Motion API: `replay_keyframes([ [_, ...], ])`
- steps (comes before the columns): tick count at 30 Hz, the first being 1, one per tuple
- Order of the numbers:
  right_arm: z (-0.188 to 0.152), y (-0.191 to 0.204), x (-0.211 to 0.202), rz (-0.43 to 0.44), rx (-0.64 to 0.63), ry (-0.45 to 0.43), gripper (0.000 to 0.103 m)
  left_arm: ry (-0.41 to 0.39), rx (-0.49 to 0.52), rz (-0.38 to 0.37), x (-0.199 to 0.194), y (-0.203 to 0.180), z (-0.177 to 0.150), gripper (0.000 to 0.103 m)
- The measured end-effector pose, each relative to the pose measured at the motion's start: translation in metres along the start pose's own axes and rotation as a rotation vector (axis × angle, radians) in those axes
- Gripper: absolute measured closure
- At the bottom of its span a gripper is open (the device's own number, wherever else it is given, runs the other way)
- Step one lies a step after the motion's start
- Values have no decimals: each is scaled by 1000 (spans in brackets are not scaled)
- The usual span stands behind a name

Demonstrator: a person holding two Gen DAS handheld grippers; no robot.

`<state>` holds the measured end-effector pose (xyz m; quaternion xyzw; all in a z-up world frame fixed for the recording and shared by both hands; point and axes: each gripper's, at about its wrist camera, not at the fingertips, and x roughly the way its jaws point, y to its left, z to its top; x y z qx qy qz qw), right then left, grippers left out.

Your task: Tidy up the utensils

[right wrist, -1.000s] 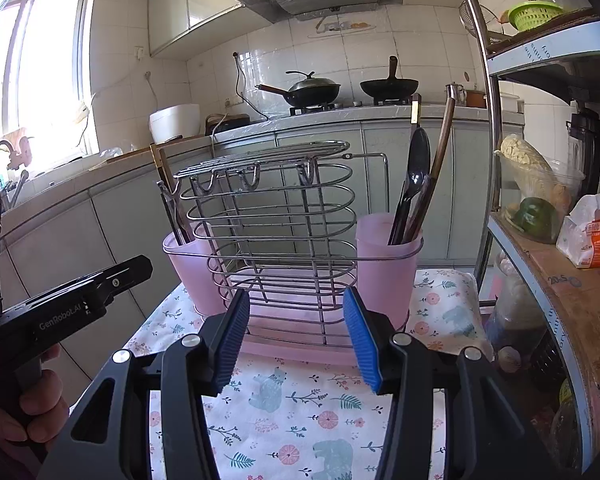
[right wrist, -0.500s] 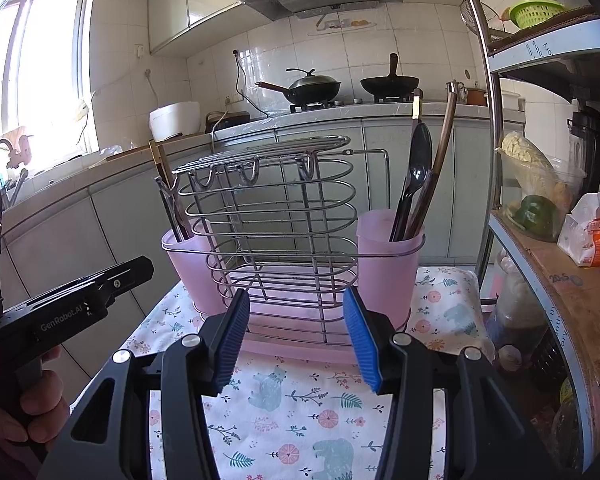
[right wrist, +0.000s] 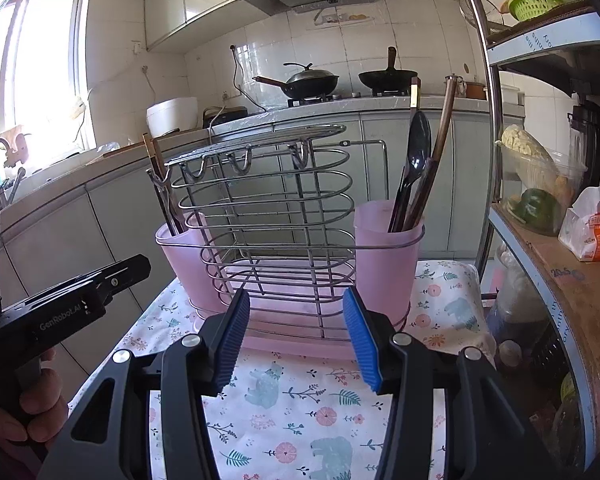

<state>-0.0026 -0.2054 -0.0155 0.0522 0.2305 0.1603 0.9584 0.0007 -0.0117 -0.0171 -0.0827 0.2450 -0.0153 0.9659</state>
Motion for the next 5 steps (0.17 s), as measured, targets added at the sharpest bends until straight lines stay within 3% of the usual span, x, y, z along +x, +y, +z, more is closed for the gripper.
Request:
replay_keyframes([
  [5, -1, -2, 3, -3, 5, 9, 55, 16, -11, 10, 6, 5, -1, 69],
])
